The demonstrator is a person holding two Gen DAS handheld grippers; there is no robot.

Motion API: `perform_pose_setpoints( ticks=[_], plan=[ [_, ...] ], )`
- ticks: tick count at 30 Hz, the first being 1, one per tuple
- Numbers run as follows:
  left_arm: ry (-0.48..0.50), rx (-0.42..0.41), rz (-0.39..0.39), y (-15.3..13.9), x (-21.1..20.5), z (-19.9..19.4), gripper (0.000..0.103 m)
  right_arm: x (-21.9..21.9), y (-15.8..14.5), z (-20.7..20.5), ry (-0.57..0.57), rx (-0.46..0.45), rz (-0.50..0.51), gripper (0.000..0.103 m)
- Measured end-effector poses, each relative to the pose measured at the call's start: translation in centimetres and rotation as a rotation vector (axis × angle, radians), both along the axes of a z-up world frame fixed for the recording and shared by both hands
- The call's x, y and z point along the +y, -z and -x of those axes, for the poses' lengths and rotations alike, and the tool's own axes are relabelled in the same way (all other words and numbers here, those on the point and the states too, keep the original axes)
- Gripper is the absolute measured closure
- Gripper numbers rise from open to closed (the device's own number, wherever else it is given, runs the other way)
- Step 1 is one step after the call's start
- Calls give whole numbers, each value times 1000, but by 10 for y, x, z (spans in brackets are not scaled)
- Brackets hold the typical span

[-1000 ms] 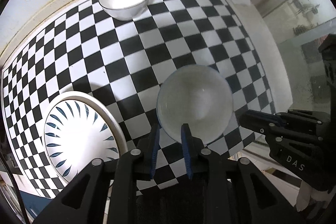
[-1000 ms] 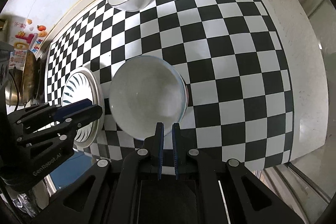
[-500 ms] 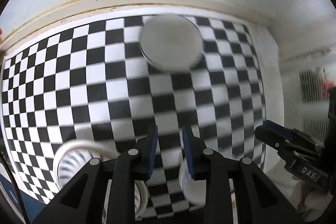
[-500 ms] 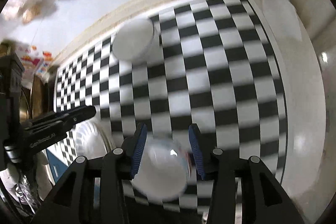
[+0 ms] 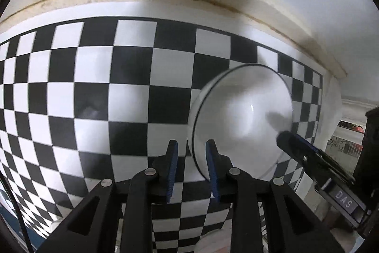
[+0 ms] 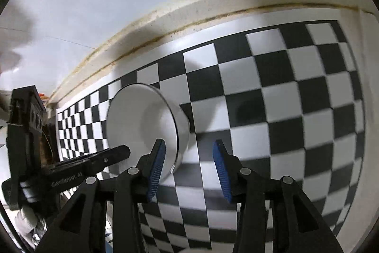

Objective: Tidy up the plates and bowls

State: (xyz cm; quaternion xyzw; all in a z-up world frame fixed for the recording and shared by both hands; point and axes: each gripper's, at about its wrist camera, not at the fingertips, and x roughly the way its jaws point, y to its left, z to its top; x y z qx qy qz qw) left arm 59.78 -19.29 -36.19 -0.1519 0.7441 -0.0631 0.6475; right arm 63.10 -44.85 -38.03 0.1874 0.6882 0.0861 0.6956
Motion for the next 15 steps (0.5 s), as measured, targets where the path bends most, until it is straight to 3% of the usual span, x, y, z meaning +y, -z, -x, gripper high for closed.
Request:
perform_pose_setpoints(
  ticks=[2,5,7,15],
  plan=[
    [7,6,-10,6,-2,-2,81,5,11,-7,-8,12,15,62],
    [8,3,-12,11,-3,-2,82,10,23,-14,-26,24,33,83],
    [10,-21,-14,10,-6,-1,88,12,27,-17,-30,28,19,92],
    [62,-99,-65,-9,-18,2,90,32,21,-6,-81,-1,80,94]
  ],
)
